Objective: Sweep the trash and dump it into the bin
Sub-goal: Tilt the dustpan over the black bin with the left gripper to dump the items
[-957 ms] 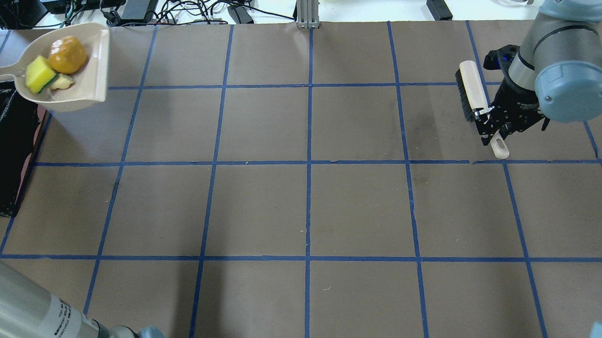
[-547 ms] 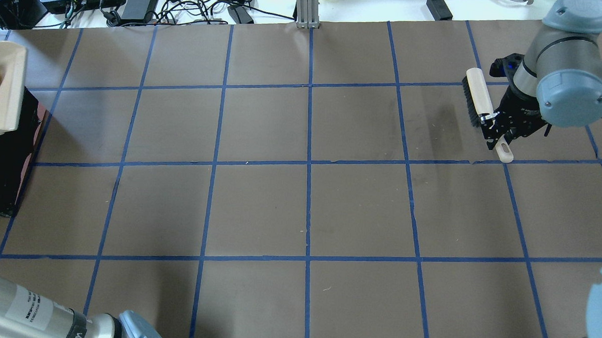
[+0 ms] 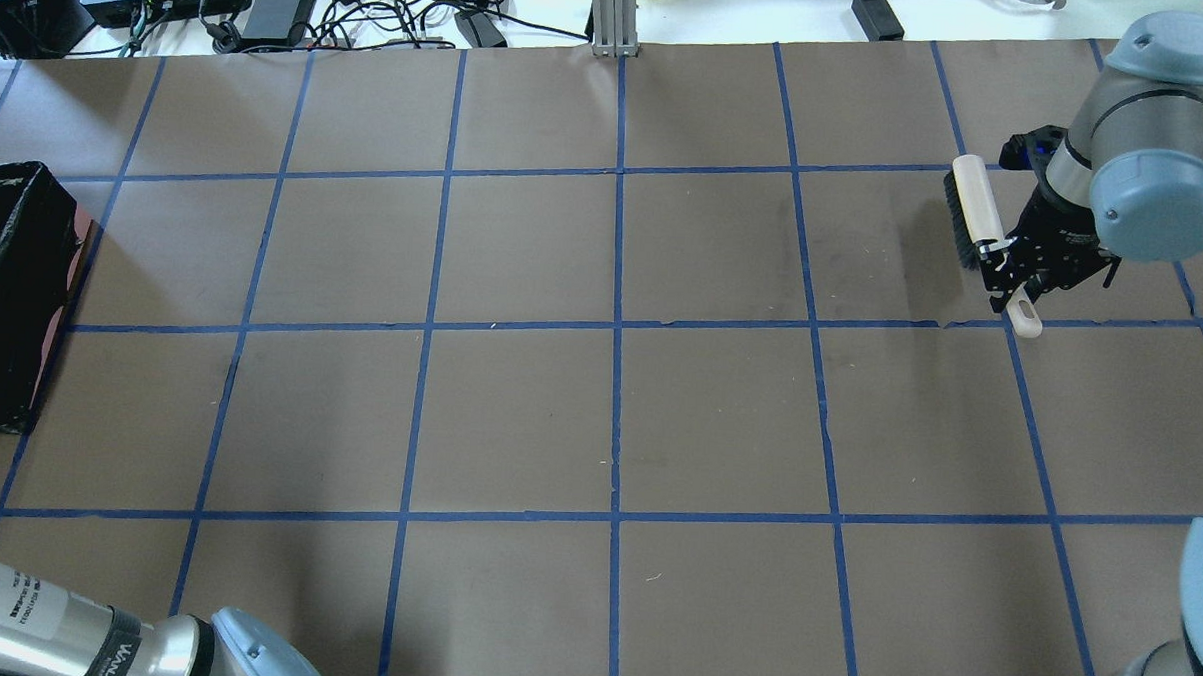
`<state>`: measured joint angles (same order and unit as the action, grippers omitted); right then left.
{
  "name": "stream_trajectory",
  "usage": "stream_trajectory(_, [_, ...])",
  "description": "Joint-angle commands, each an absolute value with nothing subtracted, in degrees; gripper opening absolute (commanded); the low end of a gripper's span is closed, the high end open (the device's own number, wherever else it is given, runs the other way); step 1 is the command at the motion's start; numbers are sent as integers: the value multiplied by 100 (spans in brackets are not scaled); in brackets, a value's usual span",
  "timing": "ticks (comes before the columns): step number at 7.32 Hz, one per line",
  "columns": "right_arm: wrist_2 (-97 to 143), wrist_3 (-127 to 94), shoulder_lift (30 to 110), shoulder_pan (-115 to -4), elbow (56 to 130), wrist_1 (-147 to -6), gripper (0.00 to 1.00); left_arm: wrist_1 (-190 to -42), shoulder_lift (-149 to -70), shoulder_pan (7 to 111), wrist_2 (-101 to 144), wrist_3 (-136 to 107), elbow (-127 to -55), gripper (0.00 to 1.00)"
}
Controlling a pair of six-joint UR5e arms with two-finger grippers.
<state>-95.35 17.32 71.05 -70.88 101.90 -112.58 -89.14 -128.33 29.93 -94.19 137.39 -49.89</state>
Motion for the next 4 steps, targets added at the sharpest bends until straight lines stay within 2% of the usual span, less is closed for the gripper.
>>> stream_trajectory(1, [-9527, 1740, 7058, -7084, 10195, -11267, 0, -8807, -12911, 3058, -10070, 14113, -4677, 0])
stream_trajectory(4, [-9545, 1749, 7014, -7075, 10195, -11294, 0, -7948, -12929, 3365, -10686, 14528, -4684, 0])
